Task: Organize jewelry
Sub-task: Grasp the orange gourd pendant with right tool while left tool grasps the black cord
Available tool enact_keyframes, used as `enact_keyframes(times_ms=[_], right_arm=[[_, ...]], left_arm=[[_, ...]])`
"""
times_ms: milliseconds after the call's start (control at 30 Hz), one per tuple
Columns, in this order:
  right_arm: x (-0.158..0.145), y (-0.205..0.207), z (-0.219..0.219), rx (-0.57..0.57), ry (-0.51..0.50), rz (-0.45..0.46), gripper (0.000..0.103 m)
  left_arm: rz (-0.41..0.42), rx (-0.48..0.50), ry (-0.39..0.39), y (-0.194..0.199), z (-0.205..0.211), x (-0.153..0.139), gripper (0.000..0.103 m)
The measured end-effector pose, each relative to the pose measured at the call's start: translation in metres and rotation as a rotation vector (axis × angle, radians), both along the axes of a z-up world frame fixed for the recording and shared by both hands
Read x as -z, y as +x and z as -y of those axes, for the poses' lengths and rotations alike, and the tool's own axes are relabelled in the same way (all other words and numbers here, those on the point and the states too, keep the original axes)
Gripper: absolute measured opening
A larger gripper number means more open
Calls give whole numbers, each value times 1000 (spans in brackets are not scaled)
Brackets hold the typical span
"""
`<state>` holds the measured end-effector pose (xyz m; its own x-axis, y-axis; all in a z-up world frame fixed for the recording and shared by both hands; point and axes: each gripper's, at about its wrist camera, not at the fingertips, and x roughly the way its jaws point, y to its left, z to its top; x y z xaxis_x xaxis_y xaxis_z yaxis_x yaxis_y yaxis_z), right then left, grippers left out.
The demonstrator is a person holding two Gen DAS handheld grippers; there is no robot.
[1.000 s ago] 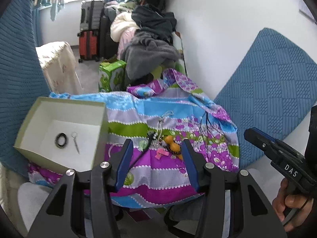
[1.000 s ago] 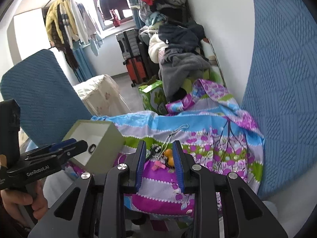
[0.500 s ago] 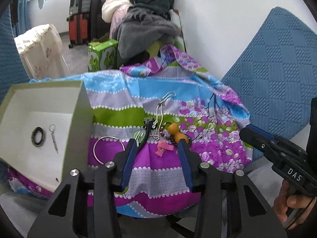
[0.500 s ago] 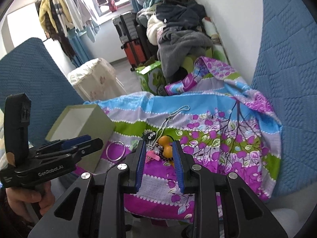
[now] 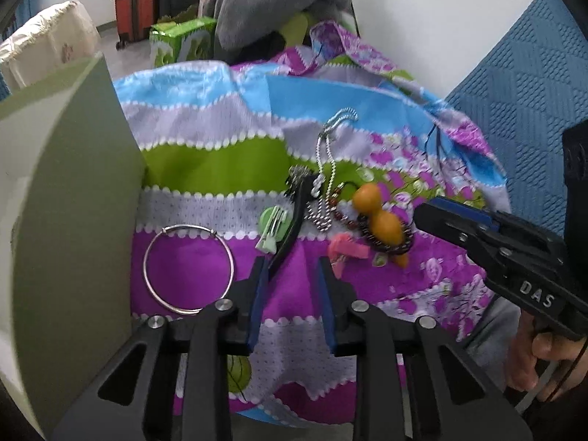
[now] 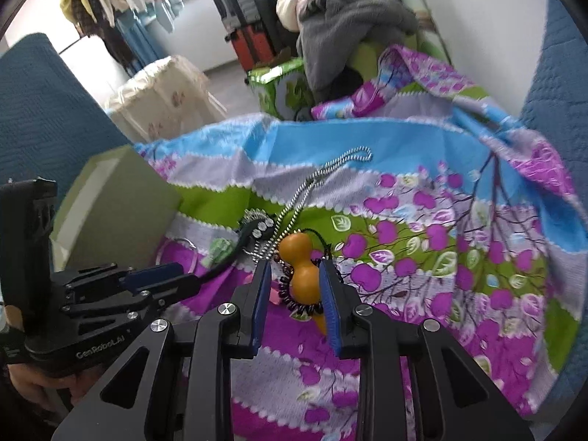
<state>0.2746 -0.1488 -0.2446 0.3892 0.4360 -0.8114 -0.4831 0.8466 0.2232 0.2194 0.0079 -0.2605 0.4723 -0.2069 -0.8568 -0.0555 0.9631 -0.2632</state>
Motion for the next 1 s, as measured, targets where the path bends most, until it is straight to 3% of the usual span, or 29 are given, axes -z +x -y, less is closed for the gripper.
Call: enact_keyframes(times_ms=[267,400,700,800,1000], right_arm=[[31,19,-13,-30,-39,-52,25],[39,21,-16,-38,-40,-69,25],[41,25,-22,-64,-54,-68,24],[41,24,-21,-53,-45,-73,24],[26,12,-21,-40,-38,4,24]], left_arm=[[-41,27,39,10,2,18,27],[-35,46,56,13,3,21,22],[-25,91,60,21,10,24,12],[-19,81,28,20,8,22,8],[13,65,-3,16,10,10,6]])
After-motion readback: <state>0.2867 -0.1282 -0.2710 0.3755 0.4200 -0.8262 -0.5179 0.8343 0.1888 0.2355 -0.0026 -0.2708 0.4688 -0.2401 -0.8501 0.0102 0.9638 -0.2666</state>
